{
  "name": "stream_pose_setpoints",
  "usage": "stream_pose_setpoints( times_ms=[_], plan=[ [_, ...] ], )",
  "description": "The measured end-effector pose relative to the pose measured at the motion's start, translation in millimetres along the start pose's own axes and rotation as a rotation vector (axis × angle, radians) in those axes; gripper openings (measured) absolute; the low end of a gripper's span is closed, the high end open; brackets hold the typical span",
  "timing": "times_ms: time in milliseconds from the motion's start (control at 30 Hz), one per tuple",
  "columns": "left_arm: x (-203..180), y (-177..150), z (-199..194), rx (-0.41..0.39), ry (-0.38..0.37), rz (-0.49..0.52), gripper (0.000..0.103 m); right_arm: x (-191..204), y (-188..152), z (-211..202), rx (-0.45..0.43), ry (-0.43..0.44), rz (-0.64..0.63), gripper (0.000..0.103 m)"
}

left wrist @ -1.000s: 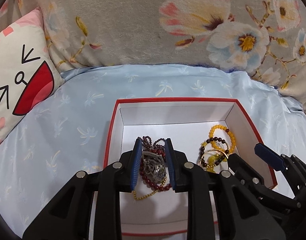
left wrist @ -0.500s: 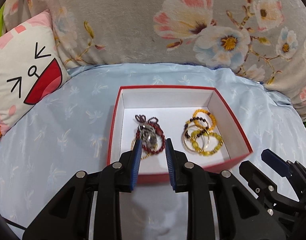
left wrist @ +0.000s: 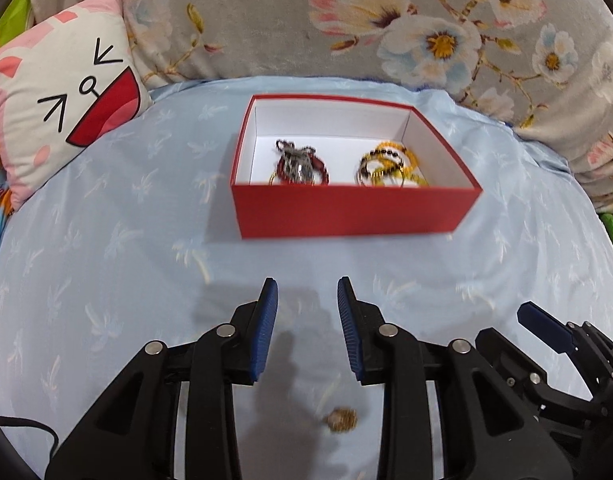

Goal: Organize jewelry
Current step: 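Open both tools and lift them out of the red box, then grasp the gold flower brooch with the right tool while the left grasps a gold earring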

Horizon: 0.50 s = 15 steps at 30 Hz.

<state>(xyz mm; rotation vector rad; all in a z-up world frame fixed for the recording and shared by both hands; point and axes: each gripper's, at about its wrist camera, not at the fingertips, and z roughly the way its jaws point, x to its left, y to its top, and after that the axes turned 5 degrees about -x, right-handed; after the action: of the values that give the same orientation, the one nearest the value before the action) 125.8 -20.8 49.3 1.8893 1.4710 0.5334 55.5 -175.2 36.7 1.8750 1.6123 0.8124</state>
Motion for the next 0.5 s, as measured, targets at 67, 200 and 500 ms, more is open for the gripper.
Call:
stream_pose_setpoints(
  times_ms=[67,200,500],
  plan=[
    [2,-13,-4,0.014,-0.001,-0.002,0.03,0,-10,-1,0.017,0.003,0.002,0.053],
    [5,-38,-10,0.049,-0.013,-0.005,0.03,5,-26,-5,0.035,0.023,-0.005,0.052],
    [8,-66,-18,0.092,-0.02,-0.007,0.031,30,-38,9,0.079,0.073,-0.046,0.038]
  ],
)
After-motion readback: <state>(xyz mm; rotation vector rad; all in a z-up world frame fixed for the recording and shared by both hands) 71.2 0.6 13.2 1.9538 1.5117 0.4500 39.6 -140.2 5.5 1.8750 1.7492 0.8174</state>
